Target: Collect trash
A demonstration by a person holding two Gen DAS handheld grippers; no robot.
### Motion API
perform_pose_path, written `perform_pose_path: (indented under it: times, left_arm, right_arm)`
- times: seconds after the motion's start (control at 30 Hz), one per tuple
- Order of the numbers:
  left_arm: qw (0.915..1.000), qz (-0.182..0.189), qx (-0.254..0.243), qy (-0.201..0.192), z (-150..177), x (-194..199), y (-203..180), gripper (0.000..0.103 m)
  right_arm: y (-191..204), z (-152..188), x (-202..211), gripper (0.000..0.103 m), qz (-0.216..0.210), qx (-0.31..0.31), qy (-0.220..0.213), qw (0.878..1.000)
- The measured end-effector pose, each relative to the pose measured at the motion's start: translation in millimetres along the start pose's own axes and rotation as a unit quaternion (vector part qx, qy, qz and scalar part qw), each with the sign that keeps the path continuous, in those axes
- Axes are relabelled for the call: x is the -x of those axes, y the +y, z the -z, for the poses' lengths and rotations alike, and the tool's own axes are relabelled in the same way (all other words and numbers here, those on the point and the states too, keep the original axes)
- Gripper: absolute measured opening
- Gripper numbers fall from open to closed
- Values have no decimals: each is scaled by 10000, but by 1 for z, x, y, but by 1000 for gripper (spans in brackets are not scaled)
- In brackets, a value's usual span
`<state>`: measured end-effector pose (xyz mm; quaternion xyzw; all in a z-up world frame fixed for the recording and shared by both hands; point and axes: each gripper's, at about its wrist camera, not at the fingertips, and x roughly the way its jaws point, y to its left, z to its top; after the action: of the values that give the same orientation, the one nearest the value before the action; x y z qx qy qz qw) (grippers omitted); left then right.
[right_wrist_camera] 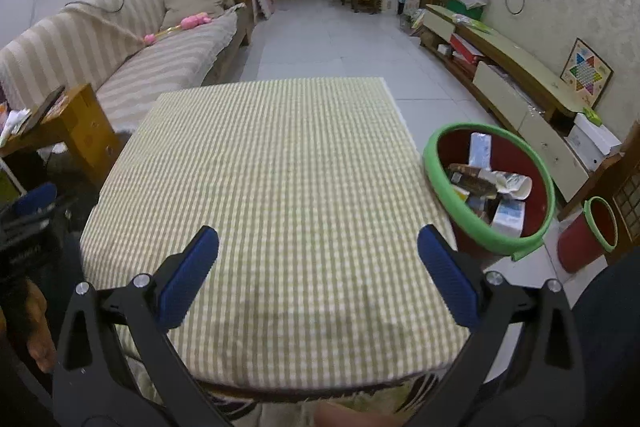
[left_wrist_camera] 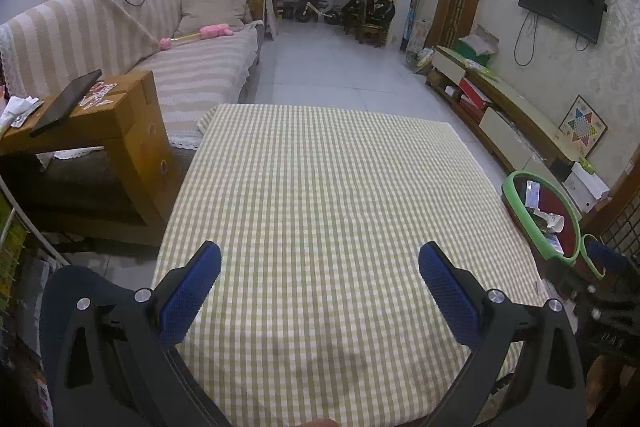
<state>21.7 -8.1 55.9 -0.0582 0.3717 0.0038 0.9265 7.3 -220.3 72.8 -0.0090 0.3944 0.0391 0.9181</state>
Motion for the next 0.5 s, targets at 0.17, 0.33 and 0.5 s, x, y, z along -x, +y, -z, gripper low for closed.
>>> perform_pose_path:
  times: [0.17,0.33,0.5]
  left_arm:
    - [9999,170,-3,21,4,0,0,95]
    - [9999,134,-50,45,5,-5,-1,95]
    - [9999,69,-77,70,5,-8,-2,95]
  right_arm:
    - [3,-4,7,98,73,125,-398,9991]
    - [2,-4,4,98,79,75,-425,9990]
    - [2,-3,3,98,43,25,-399,9992]
